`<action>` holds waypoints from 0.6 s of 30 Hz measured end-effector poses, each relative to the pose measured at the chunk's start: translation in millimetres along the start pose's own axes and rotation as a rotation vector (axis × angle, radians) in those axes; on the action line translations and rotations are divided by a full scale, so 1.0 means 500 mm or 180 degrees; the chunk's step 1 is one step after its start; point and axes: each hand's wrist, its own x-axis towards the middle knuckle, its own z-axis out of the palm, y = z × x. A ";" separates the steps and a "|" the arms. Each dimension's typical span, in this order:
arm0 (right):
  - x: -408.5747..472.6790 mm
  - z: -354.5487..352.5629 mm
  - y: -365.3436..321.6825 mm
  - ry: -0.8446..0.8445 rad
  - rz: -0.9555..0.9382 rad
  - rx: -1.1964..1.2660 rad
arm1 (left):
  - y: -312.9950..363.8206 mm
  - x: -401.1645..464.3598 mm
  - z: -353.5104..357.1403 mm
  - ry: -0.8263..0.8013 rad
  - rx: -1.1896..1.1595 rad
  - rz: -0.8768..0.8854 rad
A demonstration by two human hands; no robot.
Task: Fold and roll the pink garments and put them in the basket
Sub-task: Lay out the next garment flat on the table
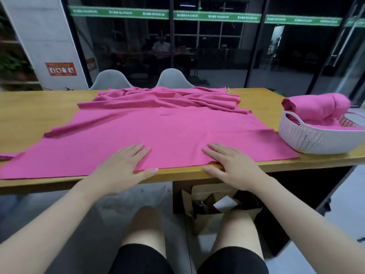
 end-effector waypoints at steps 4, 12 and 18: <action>-0.023 0.016 0.018 0.0184 -0.0227 -0.0298 | 0.005 -0.043 0.014 0.0407 0.0141 0.0207; -0.046 0.004 -0.005 0.0645 -0.0380 0.0457 | -0.035 -0.127 0.011 0.1553 -0.0641 0.0201; -0.009 -0.051 -0.004 0.0892 -0.0001 0.0788 | -0.052 -0.122 -0.032 0.1568 -0.1290 -0.0322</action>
